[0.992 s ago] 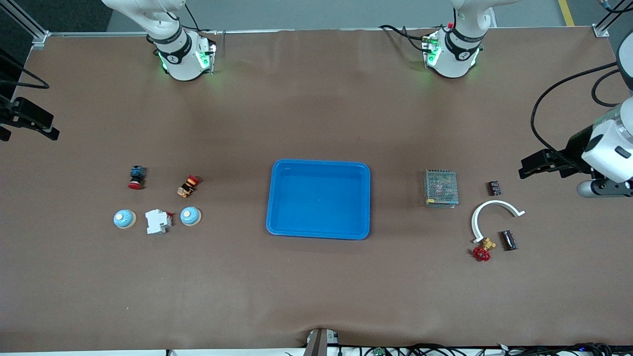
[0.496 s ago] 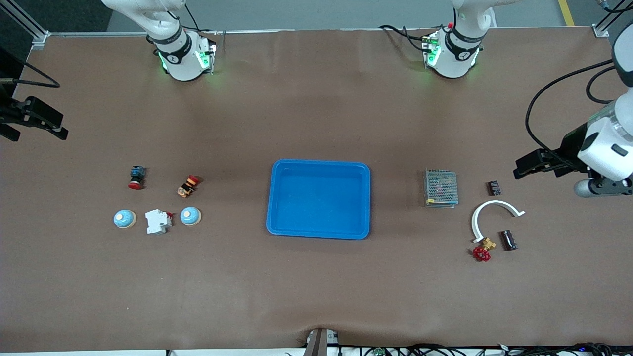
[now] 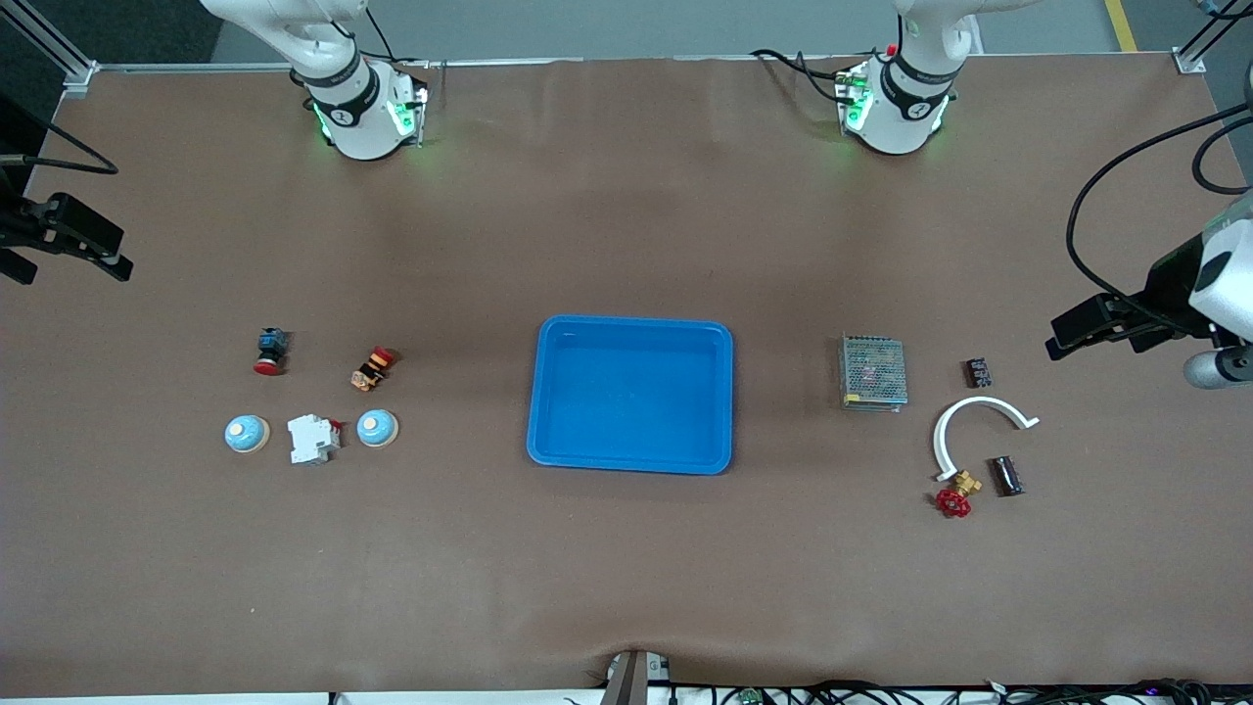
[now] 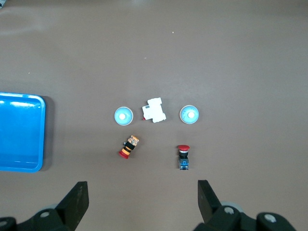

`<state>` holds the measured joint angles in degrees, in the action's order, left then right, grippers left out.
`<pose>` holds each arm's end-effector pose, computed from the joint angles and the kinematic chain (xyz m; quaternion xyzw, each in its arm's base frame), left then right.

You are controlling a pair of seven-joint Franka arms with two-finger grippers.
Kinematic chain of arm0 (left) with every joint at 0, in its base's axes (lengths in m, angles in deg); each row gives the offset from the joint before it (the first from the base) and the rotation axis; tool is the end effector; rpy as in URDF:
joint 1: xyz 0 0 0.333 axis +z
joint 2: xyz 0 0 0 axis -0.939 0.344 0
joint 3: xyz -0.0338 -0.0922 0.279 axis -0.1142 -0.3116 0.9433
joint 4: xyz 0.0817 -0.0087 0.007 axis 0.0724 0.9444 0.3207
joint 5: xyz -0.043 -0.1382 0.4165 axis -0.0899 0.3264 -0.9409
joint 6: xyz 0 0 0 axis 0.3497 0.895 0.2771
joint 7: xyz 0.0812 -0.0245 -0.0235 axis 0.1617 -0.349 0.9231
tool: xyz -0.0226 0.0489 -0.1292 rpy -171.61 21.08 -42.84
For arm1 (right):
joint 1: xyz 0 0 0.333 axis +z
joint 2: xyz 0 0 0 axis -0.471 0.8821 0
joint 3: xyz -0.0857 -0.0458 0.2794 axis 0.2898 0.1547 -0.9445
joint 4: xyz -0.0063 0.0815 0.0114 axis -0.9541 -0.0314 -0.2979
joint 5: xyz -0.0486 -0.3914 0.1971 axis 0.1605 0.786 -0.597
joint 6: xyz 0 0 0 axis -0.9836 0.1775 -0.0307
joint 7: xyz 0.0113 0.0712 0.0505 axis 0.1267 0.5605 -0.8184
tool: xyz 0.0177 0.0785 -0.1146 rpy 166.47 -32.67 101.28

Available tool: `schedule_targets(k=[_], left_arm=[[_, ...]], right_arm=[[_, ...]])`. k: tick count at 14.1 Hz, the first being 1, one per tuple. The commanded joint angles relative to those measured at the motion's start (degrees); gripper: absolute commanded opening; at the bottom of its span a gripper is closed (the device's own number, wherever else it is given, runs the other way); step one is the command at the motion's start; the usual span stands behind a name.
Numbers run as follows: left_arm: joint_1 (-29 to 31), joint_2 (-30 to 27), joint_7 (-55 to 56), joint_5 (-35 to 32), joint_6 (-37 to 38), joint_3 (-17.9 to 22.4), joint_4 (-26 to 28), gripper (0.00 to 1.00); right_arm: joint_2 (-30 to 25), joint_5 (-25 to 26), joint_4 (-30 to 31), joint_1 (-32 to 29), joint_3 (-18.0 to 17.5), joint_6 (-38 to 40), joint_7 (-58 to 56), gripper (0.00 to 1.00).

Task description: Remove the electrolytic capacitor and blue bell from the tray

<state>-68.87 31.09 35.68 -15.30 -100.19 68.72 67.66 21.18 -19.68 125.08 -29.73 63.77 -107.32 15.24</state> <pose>0.6715 -0.0594 0.5484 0.9979 0.0452 0.0379 0.0262 0.6149 -0.0037 0.6201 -0.9990 -0.0121 -0.0427 0.0002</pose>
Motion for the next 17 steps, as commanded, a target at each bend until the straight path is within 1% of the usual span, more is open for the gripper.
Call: schedule_targets(k=[1,2,4,8,10,11,12,13,15,17], left_arm=[[-5.66,-1.67,0.40,-0.56,1.45,4.63,-1.01,1.00],[-5.31,-2.90,0.31,-0.48,1.71,4.55,-0.92,1.00],[-5.05,-3.26,-0.04,-0.65,2.32,4.55,-0.92,1.00],[-5.05,-2.92,-0.13,-0.74,2.33,4.37,-0.66,1.00],[-3.91,-3.53,-0.39,-0.74,2.33,4.11,0.22,1.00],[-2.69,-3.79,-0.22,-0.74,2.33,2.54,0.75,1.00],[-0.67,-5.01,-0.13,-0.74,2.33,0.26,2.49,1.00],[-0.22,-6.76,-0.39,-0.74,2.33,-0.20,5.03,1.00],[-0.91,-7.05,-0.30,-0.74,2.33,-0.03,5.50,1.00],[-3.37,-6.87,-0.30,-1.26,2.15,1.29,5.32,1.00]], right_arm=[[-1.73,0.87,1.63,0.49,-0.03,-0.62,0.94,1.00],[-1.73,0.87,1.63,0.58,-0.03,-0.71,0.94,1.00],[-1.73,0.78,1.71,0.66,-0.03,-0.71,0.94,1.00],[-1.73,0.60,1.80,0.66,0.06,-0.71,0.94,1.00],[-1.73,0.60,1.89,1.62,1.02,-0.62,0.94,1.00],[-1.73,0.60,1.89,1.72,1.03,-0.71,1.03,1.00],[-1.73,0.52,1.89,1.72,1.03,-0.71,1.03,1.00],[-1.73,0.52,1.89,1.72,1.03,-0.71,0.94,1.00],[-1.73,0.52,1.89,1.54,1.03,-0.80,0.94,1.00],[-1.65,0.52,1.89,1.63,1.03,-0.80,0.94,1.00]])
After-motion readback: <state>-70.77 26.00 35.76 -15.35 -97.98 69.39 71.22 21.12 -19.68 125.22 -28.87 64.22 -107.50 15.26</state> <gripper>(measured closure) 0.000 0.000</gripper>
